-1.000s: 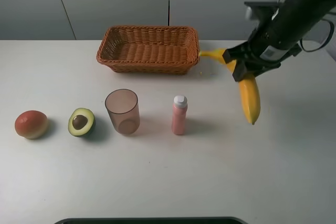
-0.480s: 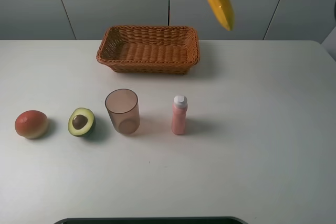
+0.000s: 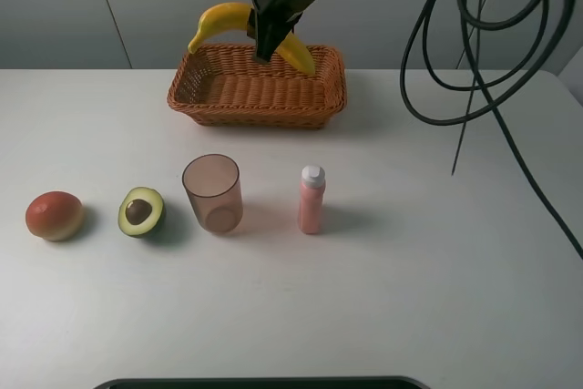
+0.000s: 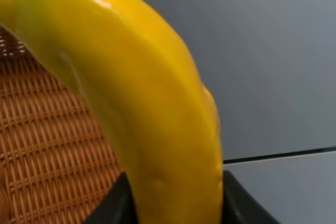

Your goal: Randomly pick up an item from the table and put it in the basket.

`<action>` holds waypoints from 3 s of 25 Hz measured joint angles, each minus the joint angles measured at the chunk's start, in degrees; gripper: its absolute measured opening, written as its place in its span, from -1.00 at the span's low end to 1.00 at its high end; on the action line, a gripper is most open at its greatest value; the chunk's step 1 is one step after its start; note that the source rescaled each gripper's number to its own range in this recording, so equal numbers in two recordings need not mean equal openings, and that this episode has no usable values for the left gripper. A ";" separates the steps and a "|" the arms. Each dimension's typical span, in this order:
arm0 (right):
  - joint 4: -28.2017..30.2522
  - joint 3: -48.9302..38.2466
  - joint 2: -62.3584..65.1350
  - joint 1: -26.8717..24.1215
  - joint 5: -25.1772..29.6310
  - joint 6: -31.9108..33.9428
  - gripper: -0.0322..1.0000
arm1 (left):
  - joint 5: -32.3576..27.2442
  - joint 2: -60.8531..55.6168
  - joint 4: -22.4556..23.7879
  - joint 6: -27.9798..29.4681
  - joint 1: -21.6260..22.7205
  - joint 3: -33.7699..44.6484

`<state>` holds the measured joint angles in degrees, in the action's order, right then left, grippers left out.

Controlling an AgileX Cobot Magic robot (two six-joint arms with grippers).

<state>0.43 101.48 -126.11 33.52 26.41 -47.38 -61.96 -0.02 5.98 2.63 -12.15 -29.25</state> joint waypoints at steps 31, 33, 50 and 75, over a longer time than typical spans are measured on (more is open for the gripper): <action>3.71 5.96 -6.57 0.05 3.78 1.24 0.98 | 0.00 0.00 0.00 0.00 0.00 0.00; 5.29 6.18 -4.07 0.05 5.01 2.98 0.99 | 0.00 0.00 0.00 0.00 0.00 0.00; 10.95 2.94 33.17 -7.98 42.42 36.71 0.99 | 0.00 0.00 0.00 0.00 0.00 0.00; 3.56 -68.31 117.16 -13.65 37.21 49.28 0.99 | 0.00 0.00 0.00 0.00 0.00 0.00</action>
<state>3.98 33.17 -8.95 19.87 63.62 1.90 -61.96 -0.02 5.98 2.63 -12.15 -29.25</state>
